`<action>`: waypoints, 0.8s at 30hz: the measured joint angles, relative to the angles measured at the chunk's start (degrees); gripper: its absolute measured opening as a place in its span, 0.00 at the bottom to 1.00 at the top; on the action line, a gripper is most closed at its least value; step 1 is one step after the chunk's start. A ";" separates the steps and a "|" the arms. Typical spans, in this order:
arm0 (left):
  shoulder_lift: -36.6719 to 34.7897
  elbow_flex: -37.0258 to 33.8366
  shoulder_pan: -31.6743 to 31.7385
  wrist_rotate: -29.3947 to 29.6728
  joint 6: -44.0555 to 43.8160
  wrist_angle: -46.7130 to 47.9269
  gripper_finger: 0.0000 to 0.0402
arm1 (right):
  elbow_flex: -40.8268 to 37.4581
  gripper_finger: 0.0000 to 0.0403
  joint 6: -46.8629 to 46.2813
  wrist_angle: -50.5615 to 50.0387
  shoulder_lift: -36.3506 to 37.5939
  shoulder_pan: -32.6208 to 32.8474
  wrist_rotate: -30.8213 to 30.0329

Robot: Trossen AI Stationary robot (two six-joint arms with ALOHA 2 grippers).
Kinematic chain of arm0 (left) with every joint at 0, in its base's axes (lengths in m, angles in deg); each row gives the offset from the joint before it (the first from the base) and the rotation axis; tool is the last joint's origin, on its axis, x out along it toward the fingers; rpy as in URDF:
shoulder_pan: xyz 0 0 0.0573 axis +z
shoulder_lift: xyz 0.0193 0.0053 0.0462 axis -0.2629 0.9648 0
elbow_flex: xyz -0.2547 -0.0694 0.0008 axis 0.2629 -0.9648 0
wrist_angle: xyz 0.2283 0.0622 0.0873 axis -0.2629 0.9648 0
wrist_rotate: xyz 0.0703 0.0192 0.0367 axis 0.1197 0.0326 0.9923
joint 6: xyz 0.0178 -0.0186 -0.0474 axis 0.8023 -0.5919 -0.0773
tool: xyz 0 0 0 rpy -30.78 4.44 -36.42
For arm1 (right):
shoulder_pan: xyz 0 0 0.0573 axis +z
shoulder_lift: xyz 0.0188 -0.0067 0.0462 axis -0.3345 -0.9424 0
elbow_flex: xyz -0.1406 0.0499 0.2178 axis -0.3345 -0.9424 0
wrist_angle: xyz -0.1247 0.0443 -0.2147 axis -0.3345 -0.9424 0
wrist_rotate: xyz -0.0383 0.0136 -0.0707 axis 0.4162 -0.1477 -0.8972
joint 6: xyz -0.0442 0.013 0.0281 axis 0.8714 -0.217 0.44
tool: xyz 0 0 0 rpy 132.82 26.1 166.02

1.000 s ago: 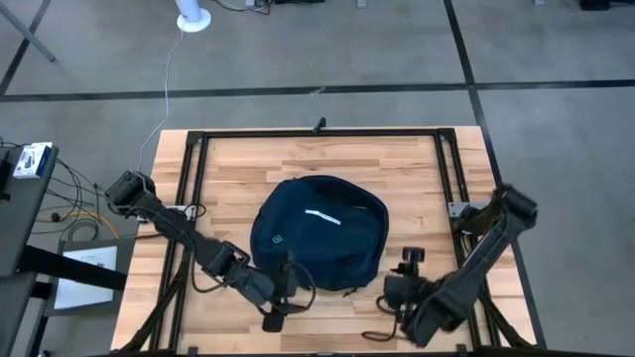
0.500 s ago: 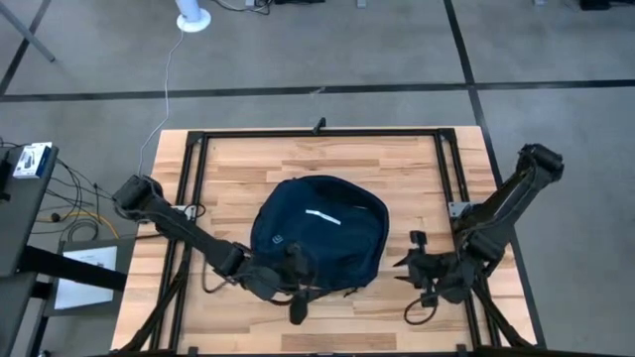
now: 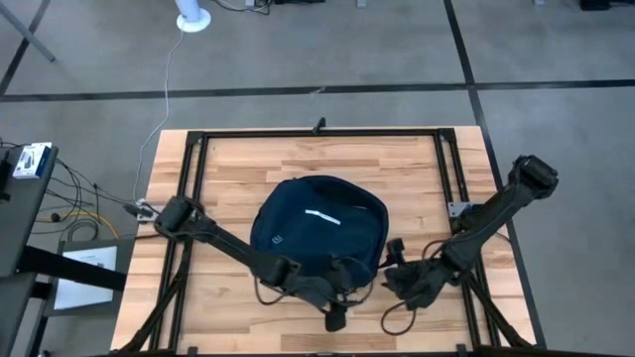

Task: Unpack backpack
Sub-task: Open the blue backpack

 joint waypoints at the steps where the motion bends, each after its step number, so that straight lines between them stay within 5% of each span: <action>1: 0.79 1.25 0.04 -0.25 -0.47 1.74 0.49 | 0.00 0.53 0.13 0.14 -0.75 -0.10 0.00; 17: 1.59 6.59 -1.26 -1.85 -11.79 23.16 0.49 | 1.90 0.49 4.08 2.34 1.11 -1.02 -0.22; 24: 1.55 6.61 -1.19 -0.09 -12.11 20.22 0.49 | -0.44 0.49 6.98 5.09 -2.44 -4.64 0.00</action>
